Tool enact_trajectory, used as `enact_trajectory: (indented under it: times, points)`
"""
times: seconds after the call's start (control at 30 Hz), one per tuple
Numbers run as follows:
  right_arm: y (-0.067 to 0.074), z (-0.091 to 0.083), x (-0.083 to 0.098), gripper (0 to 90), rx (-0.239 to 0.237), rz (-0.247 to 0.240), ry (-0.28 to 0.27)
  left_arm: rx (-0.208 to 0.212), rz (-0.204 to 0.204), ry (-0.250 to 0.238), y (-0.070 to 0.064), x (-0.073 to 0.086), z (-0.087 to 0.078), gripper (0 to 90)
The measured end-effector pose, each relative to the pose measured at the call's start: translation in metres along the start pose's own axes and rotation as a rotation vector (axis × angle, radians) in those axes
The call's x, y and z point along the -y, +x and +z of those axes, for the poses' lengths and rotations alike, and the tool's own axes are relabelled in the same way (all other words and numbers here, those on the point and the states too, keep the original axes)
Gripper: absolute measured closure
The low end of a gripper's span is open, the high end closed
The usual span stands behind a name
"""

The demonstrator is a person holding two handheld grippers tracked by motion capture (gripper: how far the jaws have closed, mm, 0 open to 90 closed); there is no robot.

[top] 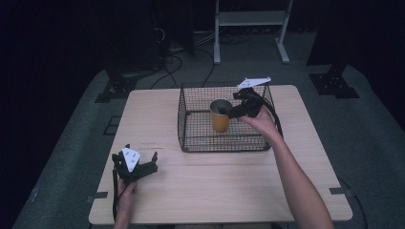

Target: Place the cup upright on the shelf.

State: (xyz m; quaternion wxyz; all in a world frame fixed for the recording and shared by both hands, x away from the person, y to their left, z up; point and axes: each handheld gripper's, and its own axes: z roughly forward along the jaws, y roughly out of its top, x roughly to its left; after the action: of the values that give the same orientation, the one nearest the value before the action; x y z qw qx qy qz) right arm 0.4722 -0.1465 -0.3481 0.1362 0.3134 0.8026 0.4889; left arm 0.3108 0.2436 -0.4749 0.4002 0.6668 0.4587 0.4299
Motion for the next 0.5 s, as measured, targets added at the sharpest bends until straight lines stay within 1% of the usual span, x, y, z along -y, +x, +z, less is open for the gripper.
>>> enact_trajectory:
  times: [0.1, 0.17, 0.33, 0.43, 0.47, 0.5]
  points:
    - [0.004, -0.008, 0.003, 3.3, 0.001, -0.017, 0.014, 0.004, -0.001, -0.002, 0.0, 0.0, -0.001, 0.0]
    - [0.004, -0.011, 0.004, 3.3, -0.003, -0.01, 0.012, 0.005, -0.002, -0.002, 0.001, 0.0, -0.001, 0.0]
    - [0.004, -0.017, 0.004, 4.3, -0.01, -0.014, 0.018, 0.004, -0.003, 0.0, 0.001, 0.0, 0.0, 0.0]
    - [0.005, -0.02, 0.005, 4.3, -0.015, -0.012, 0.009, 0.001, 0.001, 0.002, 0.0, 0.0, 0.0, 0.0]
    - [0.006, -0.024, 0.006, 4.3, -0.022, -0.011, -0.002, 0.002, 0.001, 0.002, 0.0, 0.0, 0.0, 0.0]
    - [0.007, -0.025, 0.006, 4.3, -0.024, -0.01, 0.003, 0.002, 0.001, 0.002, 0.0, 0.0, 0.0, 0.0]
